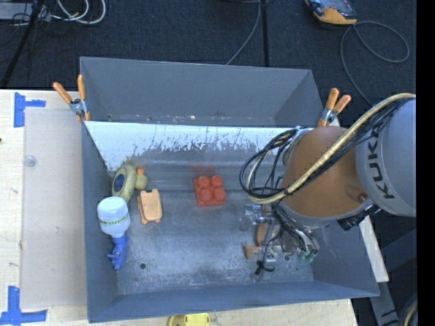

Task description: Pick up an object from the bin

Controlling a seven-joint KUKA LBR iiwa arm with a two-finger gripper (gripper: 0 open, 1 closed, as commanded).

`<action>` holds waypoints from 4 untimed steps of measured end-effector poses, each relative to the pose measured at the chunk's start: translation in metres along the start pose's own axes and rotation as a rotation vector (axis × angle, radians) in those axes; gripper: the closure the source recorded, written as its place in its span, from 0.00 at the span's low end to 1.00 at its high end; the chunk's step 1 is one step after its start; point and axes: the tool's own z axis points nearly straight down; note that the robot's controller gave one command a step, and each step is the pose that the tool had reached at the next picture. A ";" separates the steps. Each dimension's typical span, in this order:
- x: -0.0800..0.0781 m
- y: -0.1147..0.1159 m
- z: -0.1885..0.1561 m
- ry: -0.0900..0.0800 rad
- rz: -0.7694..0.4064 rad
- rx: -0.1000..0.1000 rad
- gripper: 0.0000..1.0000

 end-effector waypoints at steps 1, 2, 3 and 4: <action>-0.002 0.000 -0.004 -0.008 0.001 0.000 0.00; -0.033 -0.035 0.012 -0.007 -0.029 -0.002 0.00; -0.047 -0.078 0.059 -0.005 -0.045 -0.001 1.00; -0.047 -0.078 0.059 -0.005 -0.044 -0.001 0.00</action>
Offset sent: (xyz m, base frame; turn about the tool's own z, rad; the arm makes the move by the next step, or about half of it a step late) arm 0.0539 -0.0679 -0.0261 -0.0416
